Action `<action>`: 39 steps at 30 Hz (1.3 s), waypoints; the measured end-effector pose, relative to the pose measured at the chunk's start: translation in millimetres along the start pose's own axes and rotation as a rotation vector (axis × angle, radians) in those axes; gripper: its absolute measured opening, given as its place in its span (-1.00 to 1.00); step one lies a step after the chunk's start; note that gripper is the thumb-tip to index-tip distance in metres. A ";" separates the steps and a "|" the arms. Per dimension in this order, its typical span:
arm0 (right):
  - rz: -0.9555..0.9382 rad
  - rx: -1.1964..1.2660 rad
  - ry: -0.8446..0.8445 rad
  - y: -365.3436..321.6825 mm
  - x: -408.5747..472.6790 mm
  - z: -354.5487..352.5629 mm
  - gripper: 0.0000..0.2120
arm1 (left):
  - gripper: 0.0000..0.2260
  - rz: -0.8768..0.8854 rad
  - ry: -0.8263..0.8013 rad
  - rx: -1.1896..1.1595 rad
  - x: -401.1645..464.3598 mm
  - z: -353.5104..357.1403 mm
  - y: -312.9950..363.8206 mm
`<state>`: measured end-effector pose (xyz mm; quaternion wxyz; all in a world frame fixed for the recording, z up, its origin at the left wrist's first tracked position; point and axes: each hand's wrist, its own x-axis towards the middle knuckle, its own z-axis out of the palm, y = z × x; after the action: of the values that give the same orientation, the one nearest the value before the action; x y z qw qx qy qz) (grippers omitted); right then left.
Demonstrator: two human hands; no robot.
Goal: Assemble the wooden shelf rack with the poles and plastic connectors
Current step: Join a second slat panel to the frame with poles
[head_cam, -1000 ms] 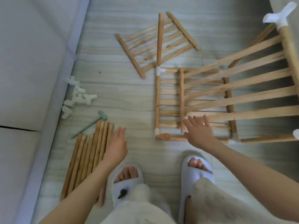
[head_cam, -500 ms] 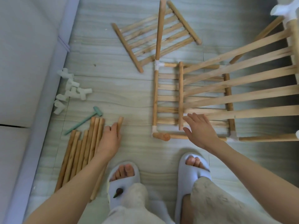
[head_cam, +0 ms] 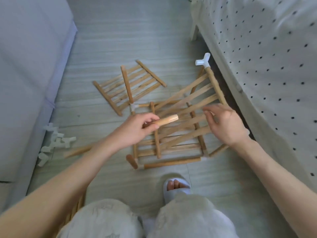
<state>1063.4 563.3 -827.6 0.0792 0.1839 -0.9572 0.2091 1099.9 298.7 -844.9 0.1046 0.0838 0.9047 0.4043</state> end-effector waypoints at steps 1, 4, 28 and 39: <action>0.032 -0.018 0.072 11.6 -3.9 -10.0 -0.80 | -0.83 0.021 -0.045 0.034 7.3 4.8 15.6; 0.193 0.041 0.158 45.5 -15.5 -19.1 -0.74 | -0.81 0.095 -0.135 0.177 29.3 28.4 52.1; 0.696 1.107 0.015 75.0 -29.7 20.1 -0.58 | -0.75 0.051 -0.251 0.056 48.6 116.4 67.2; 0.821 1.191 -0.090 77.7 -18.7 22.0 -0.72 | -0.83 0.052 -0.267 0.080 49.9 115.8 69.4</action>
<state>1049.0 625.5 -880.6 -0.1590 -0.1701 -0.6750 0.7001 1086.2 438.9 -874.4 0.2102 0.1647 0.8956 0.3559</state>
